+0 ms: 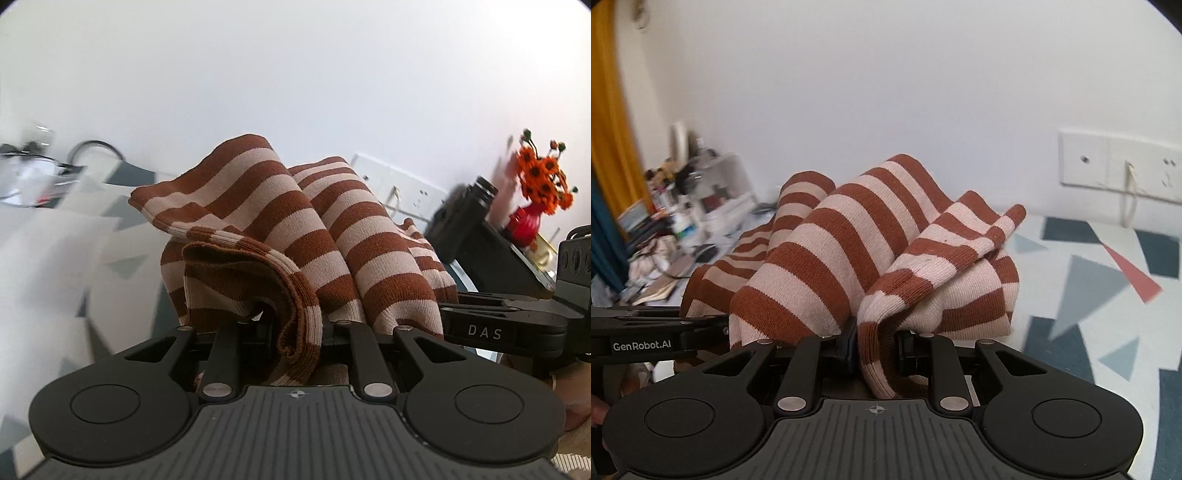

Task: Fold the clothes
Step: 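Lift the folded striped sweater off the table with both grippers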

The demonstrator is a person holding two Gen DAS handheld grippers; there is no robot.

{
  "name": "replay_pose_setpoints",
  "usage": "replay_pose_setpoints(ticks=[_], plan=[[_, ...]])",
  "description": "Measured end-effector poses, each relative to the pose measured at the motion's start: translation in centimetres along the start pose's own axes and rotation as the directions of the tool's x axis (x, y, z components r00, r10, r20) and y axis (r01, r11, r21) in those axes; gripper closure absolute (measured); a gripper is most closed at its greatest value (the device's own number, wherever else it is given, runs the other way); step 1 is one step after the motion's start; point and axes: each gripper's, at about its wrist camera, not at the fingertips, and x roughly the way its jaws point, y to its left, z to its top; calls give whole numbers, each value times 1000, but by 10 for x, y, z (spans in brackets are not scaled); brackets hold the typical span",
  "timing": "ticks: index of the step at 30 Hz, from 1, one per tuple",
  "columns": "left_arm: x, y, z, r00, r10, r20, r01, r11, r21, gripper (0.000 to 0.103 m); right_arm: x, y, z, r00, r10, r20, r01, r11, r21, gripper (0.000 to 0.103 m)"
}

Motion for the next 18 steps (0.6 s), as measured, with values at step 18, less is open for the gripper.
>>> replay_pose_setpoints(ticks=[18], plan=[[-233, 152, -61, 959, 219, 178, -190, 967, -170, 85, 3, 254, -6, 972, 230, -51, -236, 941, -244, 84]])
